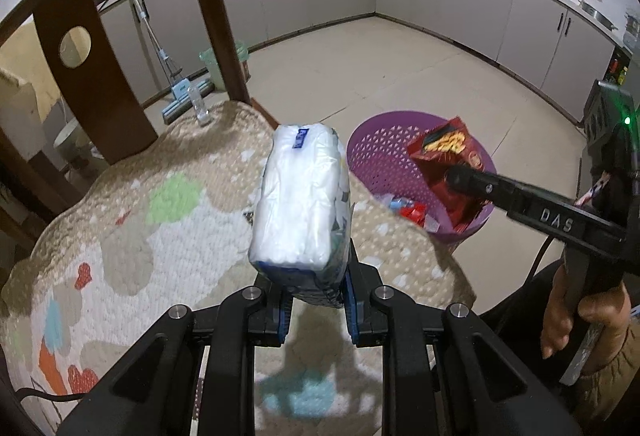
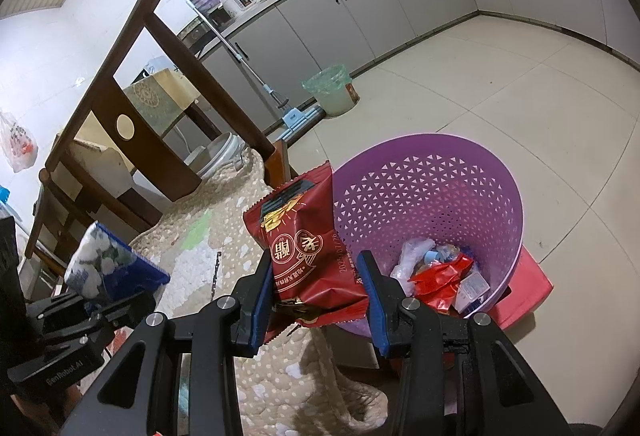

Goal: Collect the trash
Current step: 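Carry the tissue pack and red snack bag over the purple basket with both tools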

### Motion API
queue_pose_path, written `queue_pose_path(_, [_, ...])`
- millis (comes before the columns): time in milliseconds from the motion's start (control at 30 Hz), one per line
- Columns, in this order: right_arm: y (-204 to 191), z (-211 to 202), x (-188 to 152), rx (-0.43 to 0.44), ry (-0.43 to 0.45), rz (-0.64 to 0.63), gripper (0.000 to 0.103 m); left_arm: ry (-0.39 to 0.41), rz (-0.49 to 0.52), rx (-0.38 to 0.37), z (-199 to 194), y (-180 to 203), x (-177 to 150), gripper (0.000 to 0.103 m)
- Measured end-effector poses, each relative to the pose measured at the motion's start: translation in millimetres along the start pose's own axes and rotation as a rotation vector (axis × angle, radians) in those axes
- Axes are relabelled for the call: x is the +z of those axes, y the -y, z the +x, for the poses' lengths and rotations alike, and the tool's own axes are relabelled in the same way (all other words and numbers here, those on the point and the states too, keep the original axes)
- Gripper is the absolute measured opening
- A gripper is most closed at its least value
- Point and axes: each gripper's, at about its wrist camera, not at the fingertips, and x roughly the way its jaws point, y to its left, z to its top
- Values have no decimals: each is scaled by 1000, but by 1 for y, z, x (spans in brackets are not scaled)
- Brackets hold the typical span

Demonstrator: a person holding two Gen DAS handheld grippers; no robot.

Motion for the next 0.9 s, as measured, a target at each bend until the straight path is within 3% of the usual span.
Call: queue_pose_path(900, [17,-15,9,15,62,67,44,42,125,27,6,35,38,20])
